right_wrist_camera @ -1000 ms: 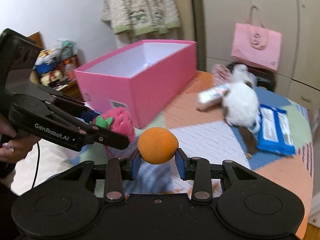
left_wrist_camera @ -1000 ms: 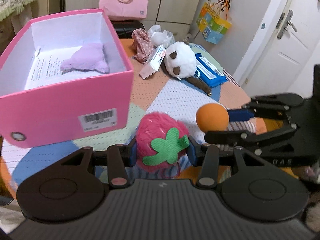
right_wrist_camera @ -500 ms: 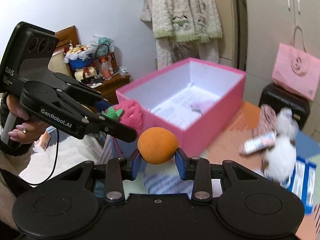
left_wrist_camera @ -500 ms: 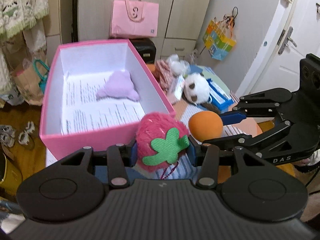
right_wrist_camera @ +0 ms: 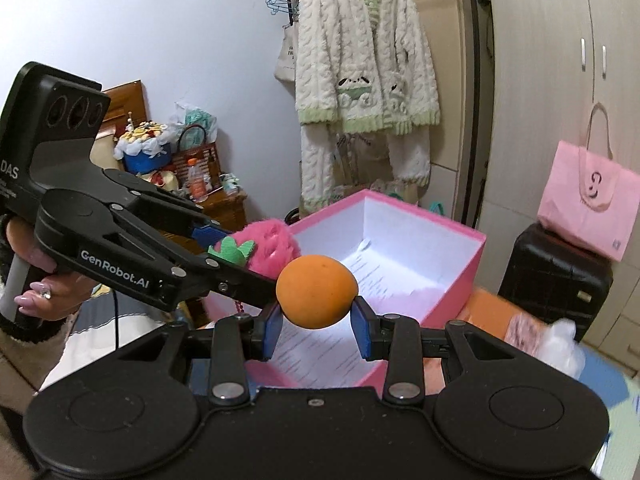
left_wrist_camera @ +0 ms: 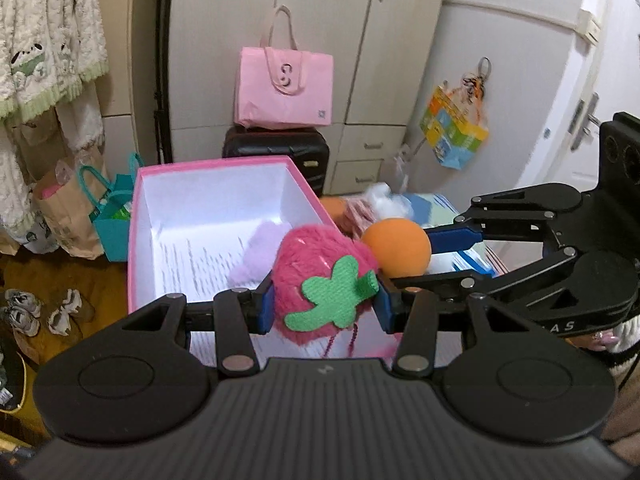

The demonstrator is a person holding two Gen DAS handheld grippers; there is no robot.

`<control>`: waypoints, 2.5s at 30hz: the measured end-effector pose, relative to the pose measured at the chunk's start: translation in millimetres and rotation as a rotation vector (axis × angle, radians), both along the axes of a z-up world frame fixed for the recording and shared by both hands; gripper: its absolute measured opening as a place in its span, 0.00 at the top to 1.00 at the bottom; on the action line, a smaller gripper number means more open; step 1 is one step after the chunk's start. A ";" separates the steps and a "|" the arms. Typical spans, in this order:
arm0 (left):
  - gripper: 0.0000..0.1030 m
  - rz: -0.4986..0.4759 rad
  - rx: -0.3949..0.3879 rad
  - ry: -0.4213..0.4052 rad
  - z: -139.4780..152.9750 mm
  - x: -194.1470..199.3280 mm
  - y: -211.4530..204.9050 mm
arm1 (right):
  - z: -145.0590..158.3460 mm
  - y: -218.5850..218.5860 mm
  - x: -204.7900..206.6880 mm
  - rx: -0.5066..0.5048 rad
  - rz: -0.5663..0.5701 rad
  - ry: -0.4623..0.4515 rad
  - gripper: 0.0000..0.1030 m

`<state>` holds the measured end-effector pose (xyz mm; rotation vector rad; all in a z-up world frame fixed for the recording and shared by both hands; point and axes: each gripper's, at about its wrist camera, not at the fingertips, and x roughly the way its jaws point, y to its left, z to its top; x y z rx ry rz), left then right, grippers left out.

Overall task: Organize soft objects
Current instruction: 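Carry the strawberry plush in the left tool while the right tool carries the orange ball to the box, then open both tools to drop the strawberry plush and orange ball into the box, then move both tools back toward the panda plush and blue wipes pack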

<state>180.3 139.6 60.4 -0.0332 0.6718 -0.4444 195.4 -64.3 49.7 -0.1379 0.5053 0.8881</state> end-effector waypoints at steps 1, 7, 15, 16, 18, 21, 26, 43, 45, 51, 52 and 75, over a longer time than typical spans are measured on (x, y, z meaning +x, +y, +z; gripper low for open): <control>0.55 0.007 0.000 -0.001 1.0 7.7 2.1 | 0.5 2.4 8.3 0.003 0.001 0.002 0.59; 0.55 0.052 0.008 0.006 -6.6 59.3 9.7 | -6.7 19.3 54.9 0.008 -0.020 -0.003 0.59; 0.55 0.099 0.079 0.087 -30.8 138.3 11.4 | -28.2 50.6 126.5 -0.101 -0.023 0.024 0.59; 0.55 0.102 0.107 0.096 -34.3 146.1 9.8 | -30.1 53.1 131.9 -0.117 -0.016 0.031 0.59; 0.55 0.109 0.149 0.125 -42.3 159.3 7.3 | -36.4 59.9 142.9 -0.145 -0.005 0.051 0.59; 0.55 0.112 0.208 0.152 -53.3 171.6 2.7 | -47.1 72.1 154.8 -0.205 0.015 0.066 0.59; 0.55 0.129 0.247 0.164 -62.8 183.0 2.0 | -60.4 83.5 168.0 -0.272 0.017 0.086 0.59; 0.35 0.146 0.146 0.100 -45.6 167.8 20.6 | -48.0 59.2 156.2 -0.170 0.006 0.057 0.48; 0.35 0.136 0.143 0.083 -38.9 155.1 22.8 | -43.0 48.8 147.0 -0.143 -0.002 0.055 0.48; 0.35 0.111 0.164 0.072 -15.4 114.2 21.4 | -24.4 23.6 109.1 -0.116 -0.015 0.028 0.47; 0.35 0.105 0.162 0.077 -11.5 108.2 21.5 | -21.3 19.5 102.0 -0.113 -0.016 0.023 0.47; 0.26 -0.179 0.164 -0.008 36.8 -58.8 -61.5 | 24.1 -96.6 -67.9 -0.117 -0.080 -0.070 0.29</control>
